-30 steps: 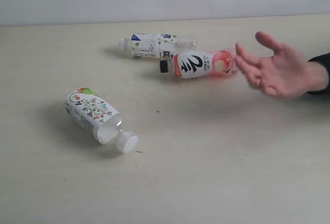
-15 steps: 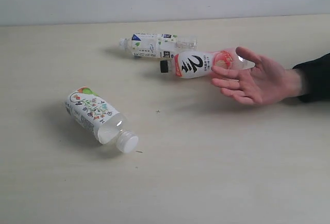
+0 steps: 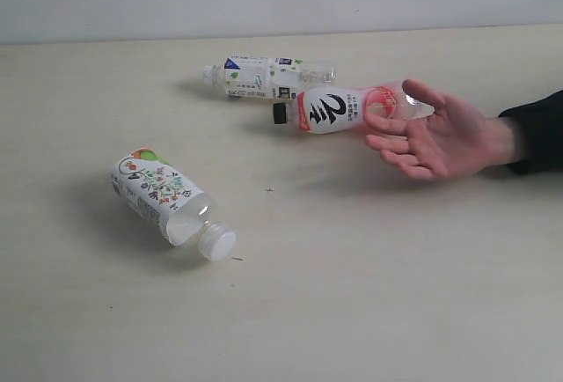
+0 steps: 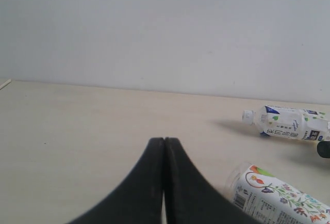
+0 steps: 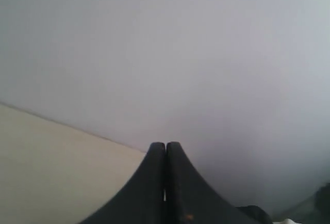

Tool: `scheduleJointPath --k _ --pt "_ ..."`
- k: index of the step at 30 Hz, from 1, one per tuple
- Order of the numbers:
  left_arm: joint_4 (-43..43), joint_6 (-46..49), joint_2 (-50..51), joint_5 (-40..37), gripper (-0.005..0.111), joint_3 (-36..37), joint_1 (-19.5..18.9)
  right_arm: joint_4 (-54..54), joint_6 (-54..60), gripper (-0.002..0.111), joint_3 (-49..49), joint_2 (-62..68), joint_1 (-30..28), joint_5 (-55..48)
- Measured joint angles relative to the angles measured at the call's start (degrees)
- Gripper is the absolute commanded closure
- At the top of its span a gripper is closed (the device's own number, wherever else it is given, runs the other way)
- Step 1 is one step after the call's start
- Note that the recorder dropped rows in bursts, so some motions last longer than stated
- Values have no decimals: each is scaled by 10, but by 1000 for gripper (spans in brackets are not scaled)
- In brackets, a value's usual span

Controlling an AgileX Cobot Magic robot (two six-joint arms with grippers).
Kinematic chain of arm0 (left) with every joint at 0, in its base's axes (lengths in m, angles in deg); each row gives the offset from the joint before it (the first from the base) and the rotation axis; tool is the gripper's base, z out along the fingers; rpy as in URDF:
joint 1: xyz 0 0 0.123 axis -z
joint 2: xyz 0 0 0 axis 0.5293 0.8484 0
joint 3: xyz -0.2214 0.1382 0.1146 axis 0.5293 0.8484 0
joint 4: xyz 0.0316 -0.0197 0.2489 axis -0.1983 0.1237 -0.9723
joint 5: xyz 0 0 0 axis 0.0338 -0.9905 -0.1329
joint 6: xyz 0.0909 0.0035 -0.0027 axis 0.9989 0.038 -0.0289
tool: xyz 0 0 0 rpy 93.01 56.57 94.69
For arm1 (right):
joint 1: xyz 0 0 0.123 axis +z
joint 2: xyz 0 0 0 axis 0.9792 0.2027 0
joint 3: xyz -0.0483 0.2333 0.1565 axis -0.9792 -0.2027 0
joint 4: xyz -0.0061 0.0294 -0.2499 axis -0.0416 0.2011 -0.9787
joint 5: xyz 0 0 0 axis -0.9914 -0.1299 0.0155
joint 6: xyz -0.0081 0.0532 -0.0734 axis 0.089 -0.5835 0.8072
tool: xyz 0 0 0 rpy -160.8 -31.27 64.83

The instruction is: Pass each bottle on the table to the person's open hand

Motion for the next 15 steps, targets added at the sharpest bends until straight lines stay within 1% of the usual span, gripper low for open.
scheduleJointPath --k 4,6,9,11,14,15 --pt "0 0 0 0 107 0 0 75 139 108 170 178 -1 -80" --pt "0 0 0 0 107 0 0 129 231 108 266 260 -7 -122" --pt "0 0 0 0 107 0 0 217 388 108 398 365 -25 -194" --pt "0 0 0 0 107 0 0 283 512 108 481 433 -39 -251" --pt "0 0 0 0 107 0 0 377 689 108 574 520 -54 -302" --pt "0 0 0 0 107 0 0 399 726 108 589 538 -57 -306"
